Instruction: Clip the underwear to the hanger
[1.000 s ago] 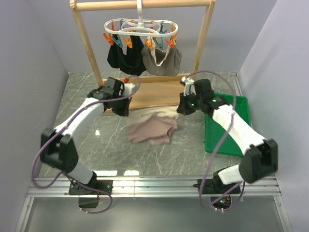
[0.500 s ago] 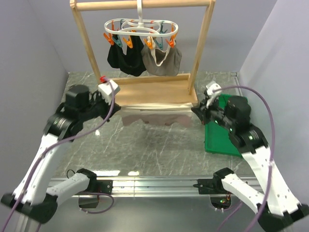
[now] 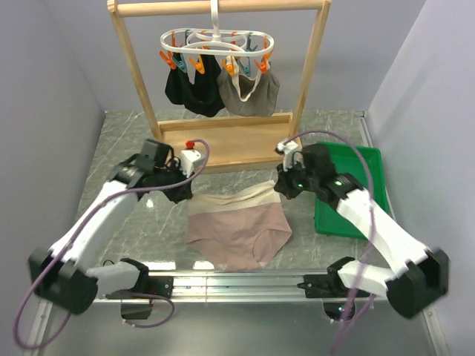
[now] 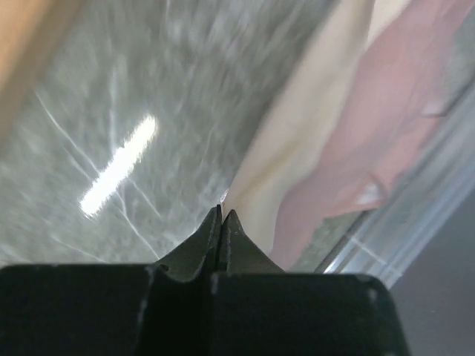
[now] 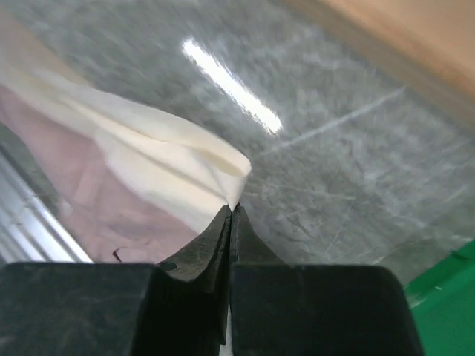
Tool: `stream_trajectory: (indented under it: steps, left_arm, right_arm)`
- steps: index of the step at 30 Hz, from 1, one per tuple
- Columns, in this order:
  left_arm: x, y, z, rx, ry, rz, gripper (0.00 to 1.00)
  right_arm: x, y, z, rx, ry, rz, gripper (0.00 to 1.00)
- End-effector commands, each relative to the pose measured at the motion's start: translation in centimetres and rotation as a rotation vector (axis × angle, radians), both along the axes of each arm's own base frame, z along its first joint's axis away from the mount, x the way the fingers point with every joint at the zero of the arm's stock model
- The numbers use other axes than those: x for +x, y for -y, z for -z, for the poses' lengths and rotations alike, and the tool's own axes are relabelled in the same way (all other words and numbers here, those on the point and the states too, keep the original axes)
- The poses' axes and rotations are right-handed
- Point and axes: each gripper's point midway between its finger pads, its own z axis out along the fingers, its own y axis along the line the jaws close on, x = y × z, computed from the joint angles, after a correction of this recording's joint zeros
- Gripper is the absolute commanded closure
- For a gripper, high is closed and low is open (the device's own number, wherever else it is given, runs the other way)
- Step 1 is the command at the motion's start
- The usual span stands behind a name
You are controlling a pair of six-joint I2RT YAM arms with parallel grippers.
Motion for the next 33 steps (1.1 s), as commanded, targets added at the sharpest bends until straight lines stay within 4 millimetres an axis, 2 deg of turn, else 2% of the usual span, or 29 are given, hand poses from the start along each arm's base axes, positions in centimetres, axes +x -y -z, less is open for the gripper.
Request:
stream_trajectory:
  steps: [1, 2, 3, 4, 5, 6, 7, 8, 9, 11, 12, 14, 15, 16, 18, 19, 21, 23, 24, 25, 26, 27, 28, 29, 31, 32, 33]
  left_arm:
    - [3.1, -1.0, 4.1, 0.091, 0.003, -0.106, 1.00]
    - [4.2, -1.1, 5.1, 0.106, 0.008, -0.140, 1.00]
    - [6.0, -0.9, 6.3, 0.115, 0.020, -0.166, 1.00]
    - [6.8, -0.9, 7.1, 0.130, 0.017, -0.187, 1.00]
    - [7.8, -1.1, 7.7, 0.149, 0.017, -0.217, 1.00]
    - [8.4, -0.9, 9.5, 0.170, -0.022, -0.222, 1.00]
    - [9.4, -0.6, 9.8, 0.161, -0.010, -0.224, 1.00]
    - [9.9, -0.5, 10.4, 0.167, -0.020, -0.234, 1.00]
    - [10.3, -0.3, 11.9, 0.179, -0.049, -0.239, 1.00]
    - [11.1, 0.2, 12.8, 0.175, -0.061, -0.238, 0.94]
    - [11.5, 0.3, 13.9, 0.190, -0.085, -0.241, 0.93]
    - [12.5, 0.4, 14.0, 0.188, -0.082, -0.264, 0.82]
    - [13.0, 0.0, 14.4, 0.203, -0.082, -0.291, 0.80]
    - [13.7, 0.2, 13.7, 0.188, -0.075, -0.311, 0.72]
    - [14.2, 0.1, 12.4, 0.160, -0.059, -0.327, 0.68]
    - [14.6, -0.3, 11.8, 0.148, -0.046, -0.343, 0.65]
    - [14.8, -0.6, 9.8, 0.113, -0.009, -0.348, 0.60]
    - [14.5, -1.0, 8.1, 0.050, -0.005, -0.354, 0.51]
    - [14.1, -1.4, 6.2, 0.005, 0.019, -0.352, 0.48]
    - [13.1, -1.0, 5.5, -0.042, 0.009, -0.318, 0.42]
    - [12.1, -1.0, 2.9, -0.096, 0.063, -0.297, 0.39]
    - [11.6, -1.4, 1.5, -0.133, 0.095, -0.297, 0.35]
    - [10.6, -1.4, 0.9, -0.168, 0.103, -0.292, 0.25]
    - [9.3, -1.4, -2.0, -0.224, 0.172, -0.273, 0.21]
    - [8.5, -1.4, -5.1, -0.299, 0.239, -0.293, 0.13]
    - [7.9, -1.6, -7.4, -0.347, 0.284, -0.317, 0.12]
    - [7.8, -1.7, -8.9, -0.375, 0.314, -0.335, 0.11]
  right_arm:
    - [3.0, -0.4, 4.0, -0.048, -0.052, 0.078, 1.00]
    - [3.8, -0.5, 5.9, -0.079, -0.085, 0.094, 1.00]
    - [4.9, -0.7, 6.6, -0.077, -0.069, 0.112, 1.00]
    - [5.7, -0.5, 7.6, -0.095, -0.074, 0.148, 1.00]
    - [6.2, -0.5, 9.9, -0.133, -0.121, 0.158, 1.00]
    - [7.1, -0.7, 10.5, -0.139, -0.121, 0.169, 1.00]
    - [7.7, -0.6, 12.5, -0.166, -0.173, 0.200, 0.97]
    - [8.4, -0.7, 12.8, -0.167, -0.180, 0.212, 0.94]
    - [9.0, -0.9, 13.3, -0.170, -0.182, 0.223, 0.90]
    - [9.9, -0.9, 14.6, -0.181, -0.217, 0.239, 0.85]
    - [10.2, -1.0, 14.9, -0.173, -0.237, 0.261, 0.82]
    - [10.9, -0.8, 15.1, -0.170, -0.247, 0.288, 0.67]
    - [11.1, -0.6, 15.1, -0.173, -0.249, 0.301, 0.64]
    - [11.4, -0.4, 14.8, -0.173, -0.245, 0.312, 0.59]
    - [11.9, 0.1, 13.3, -0.166, -0.208, 0.332, 0.47]
    - [12.1, 0.4, 12.7, -0.162, -0.192, 0.339, 0.44]
    - [12.8, 1.3, 10.2, -0.135, -0.142, 0.366, 0.39]
    - [12.9, 1.7, 7.4, -0.095, -0.098, 0.368, 0.39]
    - [12.7, 2.4, 6.5, -0.088, -0.090, 0.371, 0.39]
    - [12.2, 2.5, 4.1, -0.048, -0.043, 0.355, 0.39]
    - [11.9, 2.8, 3.2, -0.034, -0.023, 0.352, 0.38]
    - [11.7, 3.5, 2.0, -0.035, 0.024, 0.340, 0.37]
    - [10.9, 3.6, -0.4, 0.004, 0.083, 0.319, 0.33]
    - [10.5, 3.8, -1.2, 0.015, 0.110, 0.309, 0.30]
    - [9.3, 3.9, -4.3, 0.067, 0.188, 0.278, 0.24]
    - [9.2, 3.7, -5.8, 0.096, 0.233, 0.263, 0.23]
    - [8.9, 3.4, -6.9, 0.124, 0.264, 0.250, 0.23]
